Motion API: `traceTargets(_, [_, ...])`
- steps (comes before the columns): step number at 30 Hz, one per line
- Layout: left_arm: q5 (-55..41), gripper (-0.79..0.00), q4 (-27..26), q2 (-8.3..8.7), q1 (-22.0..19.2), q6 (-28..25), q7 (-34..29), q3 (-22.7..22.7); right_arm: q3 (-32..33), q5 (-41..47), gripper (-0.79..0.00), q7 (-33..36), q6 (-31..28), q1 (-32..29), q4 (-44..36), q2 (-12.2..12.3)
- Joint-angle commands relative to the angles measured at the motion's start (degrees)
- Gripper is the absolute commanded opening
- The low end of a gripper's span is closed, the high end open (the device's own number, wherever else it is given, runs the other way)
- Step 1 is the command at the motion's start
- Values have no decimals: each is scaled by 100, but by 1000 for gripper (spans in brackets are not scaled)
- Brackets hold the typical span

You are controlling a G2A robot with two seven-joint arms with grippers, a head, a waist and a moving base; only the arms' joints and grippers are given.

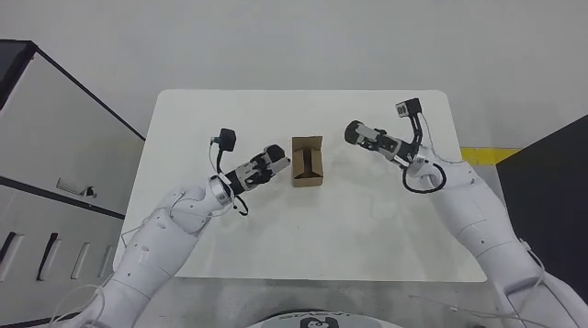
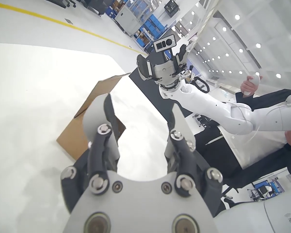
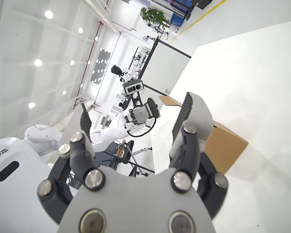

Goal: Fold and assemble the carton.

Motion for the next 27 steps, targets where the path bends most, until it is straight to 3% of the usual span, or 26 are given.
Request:
traceTargets(1, [380, -785, -34, 11, 10, 244, -106, 3, -29, -38, -440, 13, 51, 39, 65, -14])
traceTargets(4, [549, -785, -51, 8, 131, 384, -47, 23, -100, -82, -511, -8, 86, 144, 206, -53])
traceTargets(8, [971, -785, -11, 4, 170, 586, 6, 52, -177, -123, -453, -87, 136, 275, 399, -108])
traceTargets(9, [1078, -785, -41, 2, 172, 583, 21, 66, -193, -142, -400, -111, 156, 306, 438, -120])
traceTargets(10, [1176, -785, -81, 2, 182, 536, 70, 69, -202, -142, -212, -129, 158, 332, 461, -132])
traceTargets(11, [1199, -785, -91, 2, 188, 526, 102, 64, -205, -133, -99, -139, 137, 348, 475, -141])
traceTargets(13, [1199, -785, -91, 2, 188, 526, 102, 64, -202, -113, 0, -161, 87, 358, 524, -154])
traceTargets(21, [1719, -785, -70, -52, 234, 1193, 27, 300, -432, -141, 0, -251, 115, 560, 877, -297])
traceTargets(27, [1777, -785, 150, -128, 138, 1237, 7, 544, -728, -56, 0, -236, 159, 822, 1191, -480])
